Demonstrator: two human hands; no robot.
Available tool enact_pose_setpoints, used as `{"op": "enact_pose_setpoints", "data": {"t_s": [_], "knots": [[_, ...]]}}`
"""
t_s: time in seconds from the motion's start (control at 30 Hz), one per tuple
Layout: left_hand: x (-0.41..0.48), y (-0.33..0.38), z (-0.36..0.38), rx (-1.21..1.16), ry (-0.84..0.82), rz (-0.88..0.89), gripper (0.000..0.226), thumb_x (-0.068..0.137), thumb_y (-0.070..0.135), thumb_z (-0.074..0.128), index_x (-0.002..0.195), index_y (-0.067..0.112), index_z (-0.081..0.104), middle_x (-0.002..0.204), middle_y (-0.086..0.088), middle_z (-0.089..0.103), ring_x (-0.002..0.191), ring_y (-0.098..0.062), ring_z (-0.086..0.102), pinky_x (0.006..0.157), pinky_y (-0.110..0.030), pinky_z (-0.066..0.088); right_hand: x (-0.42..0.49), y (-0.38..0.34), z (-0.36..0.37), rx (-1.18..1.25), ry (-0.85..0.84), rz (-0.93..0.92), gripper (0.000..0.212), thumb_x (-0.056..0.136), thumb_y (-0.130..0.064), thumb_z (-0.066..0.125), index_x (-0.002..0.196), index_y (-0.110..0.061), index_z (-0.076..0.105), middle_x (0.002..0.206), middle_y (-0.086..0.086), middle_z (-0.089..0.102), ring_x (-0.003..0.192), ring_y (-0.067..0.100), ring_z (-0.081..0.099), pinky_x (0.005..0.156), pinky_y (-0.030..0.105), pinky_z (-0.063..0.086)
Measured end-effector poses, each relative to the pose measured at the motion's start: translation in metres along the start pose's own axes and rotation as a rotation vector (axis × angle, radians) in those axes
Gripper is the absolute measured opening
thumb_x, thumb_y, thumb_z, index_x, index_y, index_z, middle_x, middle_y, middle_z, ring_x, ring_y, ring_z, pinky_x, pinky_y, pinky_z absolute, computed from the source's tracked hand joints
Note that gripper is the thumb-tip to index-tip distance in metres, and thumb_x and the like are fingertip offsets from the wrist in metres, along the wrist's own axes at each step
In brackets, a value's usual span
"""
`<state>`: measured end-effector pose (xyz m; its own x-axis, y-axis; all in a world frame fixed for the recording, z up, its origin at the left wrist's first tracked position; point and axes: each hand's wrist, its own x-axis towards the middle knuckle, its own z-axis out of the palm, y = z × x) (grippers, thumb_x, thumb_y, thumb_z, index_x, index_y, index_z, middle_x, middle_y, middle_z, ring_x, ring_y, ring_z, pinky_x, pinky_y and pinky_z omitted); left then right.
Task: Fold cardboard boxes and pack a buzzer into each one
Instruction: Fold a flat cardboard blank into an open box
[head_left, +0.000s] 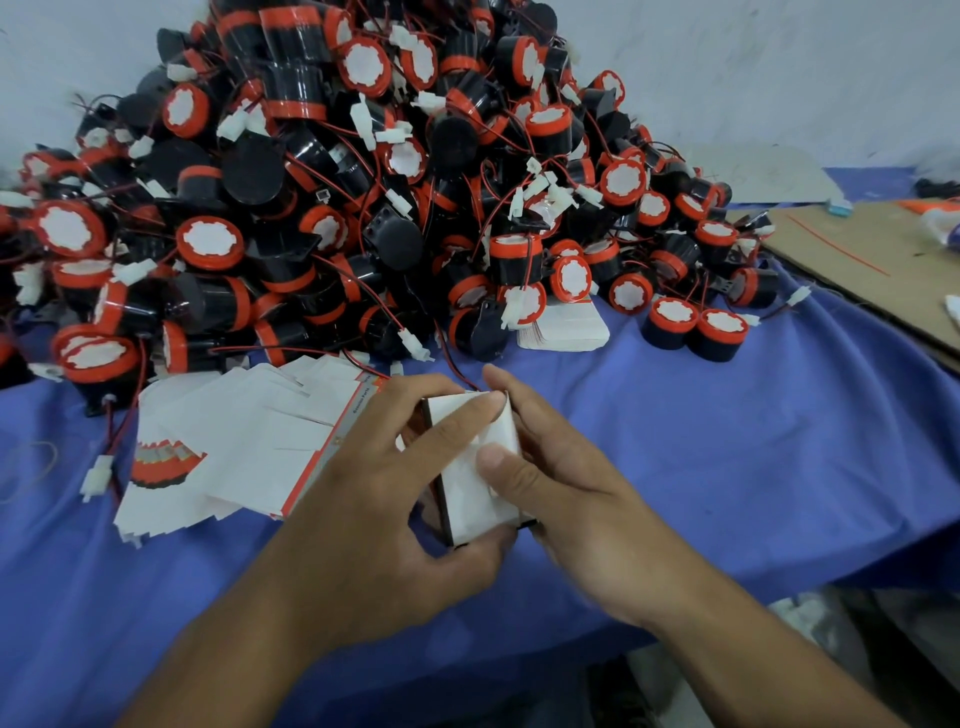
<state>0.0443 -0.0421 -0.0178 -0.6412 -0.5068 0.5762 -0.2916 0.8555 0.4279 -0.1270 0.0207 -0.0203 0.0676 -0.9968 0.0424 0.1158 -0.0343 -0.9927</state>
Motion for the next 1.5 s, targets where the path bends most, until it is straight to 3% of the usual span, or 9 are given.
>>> {"op": "enact_pose_setpoints", "data": {"t_s": [0.43,0.57,0.63,0.7,0.8,1.03,1.13,1.3,1.5], "knots": [[-0.001,0.001,0.002,-0.124,0.063,-0.077,0.079,0.072,0.042,0.077,0.14,0.02,0.042,0.13,0.013,0.047,0.114,-0.008,0.055,0.087,-0.011,0.043,0.005,0.006,-0.004,0.1,0.061,-0.049,0.052,0.095,-0.018,0.06,0.143,-0.035,0.051,0.116,-0.007,0.074,0.112,0.012,0.068,0.094,0.026,0.054],[-0.002,0.003,0.006,-0.021,0.086,-0.015,0.078,0.073,0.042,0.077,0.137,0.007,0.048,0.134,0.003,0.05,0.126,-0.011,0.05,0.101,-0.017,0.04,0.001,0.003,-0.003,0.033,0.103,-0.05,0.055,0.096,-0.023,0.065,0.146,-0.043,0.048,0.116,0.016,0.069,0.114,0.049,0.058,0.095,0.068,0.048],[-0.001,0.003,0.007,0.011,0.103,0.0,0.078,0.074,0.042,0.077,0.136,0.003,0.051,0.135,0.001,0.051,0.128,-0.012,0.049,0.103,-0.019,0.04,-0.001,0.003,-0.003,-0.01,0.113,-0.053,0.057,0.094,-0.026,0.064,0.145,-0.046,0.048,0.121,0.028,0.059,0.115,0.059,0.046,0.09,0.076,0.041],[0.0,0.003,0.007,0.012,0.107,-0.007,0.078,0.073,0.043,0.077,0.135,0.003,0.051,0.135,0.002,0.05,0.127,-0.012,0.05,0.102,-0.02,0.041,-0.001,0.002,-0.005,-0.037,0.109,-0.063,0.053,0.095,-0.03,0.063,0.143,-0.048,0.05,0.124,0.032,0.057,0.117,0.054,0.05,0.095,0.067,0.045],[0.0,0.001,0.005,-0.031,0.105,-0.045,0.078,0.073,0.045,0.075,0.139,0.011,0.049,0.136,0.01,0.047,0.126,-0.01,0.05,0.1,-0.02,0.042,0.003,-0.004,-0.01,0.056,0.112,-0.044,0.044,0.095,-0.025,0.06,0.138,-0.033,0.057,0.129,0.001,0.07,0.124,0.02,0.063,0.107,0.036,0.049],[-0.002,-0.004,0.01,-0.037,0.126,0.004,0.081,0.074,0.042,0.076,0.143,0.013,0.046,0.141,0.005,0.047,0.132,-0.011,0.046,0.105,-0.019,0.039,0.001,-0.01,-0.012,0.058,0.105,-0.099,0.054,0.084,-0.021,0.067,0.137,-0.022,0.057,0.118,0.0,0.074,0.111,0.013,0.069,0.09,0.022,0.055],[-0.006,-0.007,0.011,-0.01,0.049,0.013,0.079,0.082,0.054,0.07,0.146,0.018,0.04,0.149,0.004,0.041,0.139,-0.013,0.04,0.111,-0.023,0.035,-0.003,-0.012,-0.013,-0.148,0.142,-0.158,0.062,0.087,-0.024,0.074,0.144,-0.028,0.05,0.114,-0.008,0.073,0.102,0.009,0.071,0.084,0.022,0.058],[-0.009,-0.013,0.013,0.133,-0.024,0.08,0.068,0.096,0.042,0.054,0.153,0.013,0.031,0.161,-0.001,0.028,0.149,-0.022,0.026,0.117,-0.041,0.031,-0.007,-0.012,-0.025,-1.043,0.018,-0.45,0.088,0.091,-0.014,0.07,0.157,-0.043,0.018,0.116,-0.017,0.063,0.107,0.007,0.061,0.092,0.021,0.051],[-0.006,-0.021,0.021,0.318,-0.035,0.144,0.07,0.088,0.033,0.065,0.149,0.008,0.041,0.16,-0.014,0.027,0.148,-0.034,0.024,0.116,-0.051,0.032,-0.005,-0.003,-0.021,-1.122,-0.071,-0.493,0.081,0.095,-0.009,0.067,0.159,-0.029,0.02,0.114,-0.001,0.067,0.096,0.015,0.063,0.08,0.038,0.056]]}}
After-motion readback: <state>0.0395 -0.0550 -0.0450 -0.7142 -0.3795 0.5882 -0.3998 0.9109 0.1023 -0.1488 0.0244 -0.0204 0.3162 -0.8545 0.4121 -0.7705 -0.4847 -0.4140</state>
